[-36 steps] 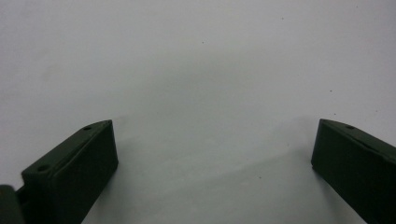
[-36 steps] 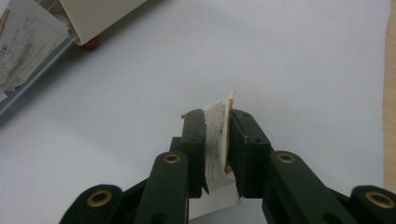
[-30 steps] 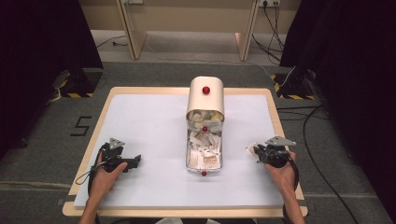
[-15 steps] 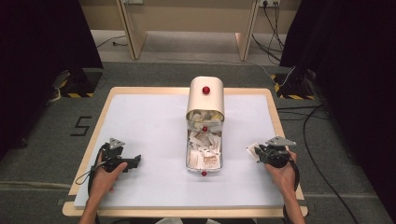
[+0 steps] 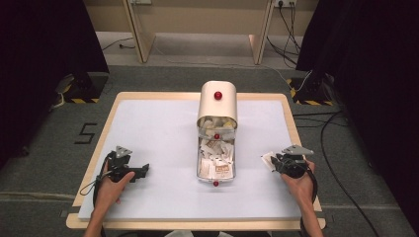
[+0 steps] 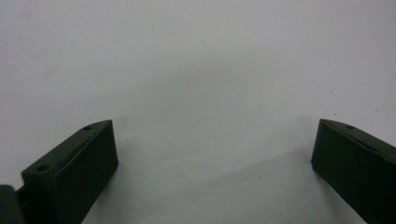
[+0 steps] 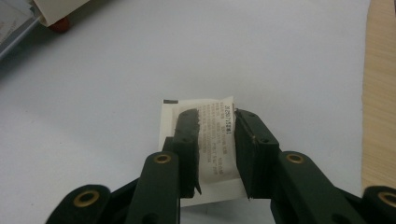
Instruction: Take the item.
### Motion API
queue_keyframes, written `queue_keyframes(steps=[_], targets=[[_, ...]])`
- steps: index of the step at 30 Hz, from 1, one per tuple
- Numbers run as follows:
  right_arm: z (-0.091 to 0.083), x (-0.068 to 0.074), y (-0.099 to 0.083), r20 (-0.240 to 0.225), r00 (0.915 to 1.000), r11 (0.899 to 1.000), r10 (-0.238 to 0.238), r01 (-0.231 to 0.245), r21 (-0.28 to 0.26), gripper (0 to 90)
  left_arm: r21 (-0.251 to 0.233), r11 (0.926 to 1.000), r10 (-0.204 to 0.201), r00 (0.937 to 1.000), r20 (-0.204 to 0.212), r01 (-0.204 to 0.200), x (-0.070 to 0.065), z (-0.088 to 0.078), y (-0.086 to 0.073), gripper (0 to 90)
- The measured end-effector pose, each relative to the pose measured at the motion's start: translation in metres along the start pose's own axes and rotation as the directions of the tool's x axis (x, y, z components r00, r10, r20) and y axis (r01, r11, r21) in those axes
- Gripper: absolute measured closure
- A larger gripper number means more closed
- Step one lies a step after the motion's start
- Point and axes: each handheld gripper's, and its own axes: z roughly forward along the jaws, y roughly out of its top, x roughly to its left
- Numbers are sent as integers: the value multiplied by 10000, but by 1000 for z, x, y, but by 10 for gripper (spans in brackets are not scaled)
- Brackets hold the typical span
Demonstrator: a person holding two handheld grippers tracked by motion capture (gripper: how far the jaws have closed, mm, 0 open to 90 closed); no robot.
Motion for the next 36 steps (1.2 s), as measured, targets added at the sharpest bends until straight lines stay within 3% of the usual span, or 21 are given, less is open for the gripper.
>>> queue_keyframes(steps=[23,30,36], targets=[[1,-1,-1,233,9997,9999,-104,101,126,672,0,10000,-1,10000,-1,1,0,0,0,0],[2,-3,-2,308,9992,9996,274,-276,82,544,0,10000,1,10000,-2,-1,0,0,0,0],[1,-5,-1,305,9944,9949,1011,-1010,-59,437,0,10000,-1,10000,0,1,0,0,0,0]])
